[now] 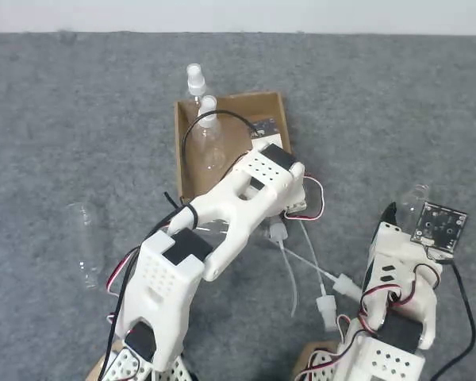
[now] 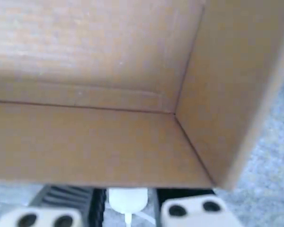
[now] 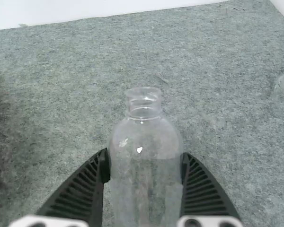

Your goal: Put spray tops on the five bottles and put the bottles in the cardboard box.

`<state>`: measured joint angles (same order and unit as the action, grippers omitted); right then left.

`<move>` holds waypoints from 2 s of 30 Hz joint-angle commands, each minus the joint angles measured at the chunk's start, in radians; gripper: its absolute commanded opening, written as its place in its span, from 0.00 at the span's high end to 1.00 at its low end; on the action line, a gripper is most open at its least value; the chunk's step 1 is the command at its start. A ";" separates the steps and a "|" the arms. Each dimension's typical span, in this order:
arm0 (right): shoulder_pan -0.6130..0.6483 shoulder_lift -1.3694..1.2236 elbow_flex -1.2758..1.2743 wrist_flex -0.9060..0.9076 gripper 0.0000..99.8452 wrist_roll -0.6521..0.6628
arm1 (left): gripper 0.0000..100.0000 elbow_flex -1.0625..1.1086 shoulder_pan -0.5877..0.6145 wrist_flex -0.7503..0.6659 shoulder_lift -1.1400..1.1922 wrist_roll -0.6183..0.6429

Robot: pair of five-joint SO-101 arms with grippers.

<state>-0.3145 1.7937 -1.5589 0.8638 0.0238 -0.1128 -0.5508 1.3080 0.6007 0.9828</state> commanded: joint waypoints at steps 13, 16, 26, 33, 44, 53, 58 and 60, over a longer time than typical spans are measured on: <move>0.002 0.022 0.011 -0.025 0.92 0.014 | 0.99 -0.042 0.009 0.140 -0.184 -0.006; 0.001 0.022 0.011 -0.025 0.92 0.014 | 0.99 -0.033 0.009 0.140 -0.187 -0.034; 0.001 0.022 0.011 -0.025 0.92 0.014 | 0.99 -0.030 0.005 0.169 -0.244 -0.048; 0.001 0.022 0.011 -0.025 0.92 0.014 | 0.99 0.050 0.005 0.160 -0.374 -0.061; 0.005 0.022 0.009 -0.025 0.92 0.014 | 0.99 0.140 0.009 0.160 -0.539 -0.061; 0.007 0.022 0.008 -0.024 0.92 0.012 | 0.99 0.266 0.011 0.098 -0.724 -0.061; 0.007 0.022 0.006 -0.024 0.92 0.012 | 0.99 0.403 0.011 -0.014 -0.873 -0.061; 0.007 0.022 0.006 -0.024 0.92 0.012 | 0.99 0.456 0.012 -0.055 -0.937 -0.061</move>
<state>-0.3145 1.7937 -1.5589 0.8638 0.0238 0.2846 -0.5493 1.3464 -0.1711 0.9321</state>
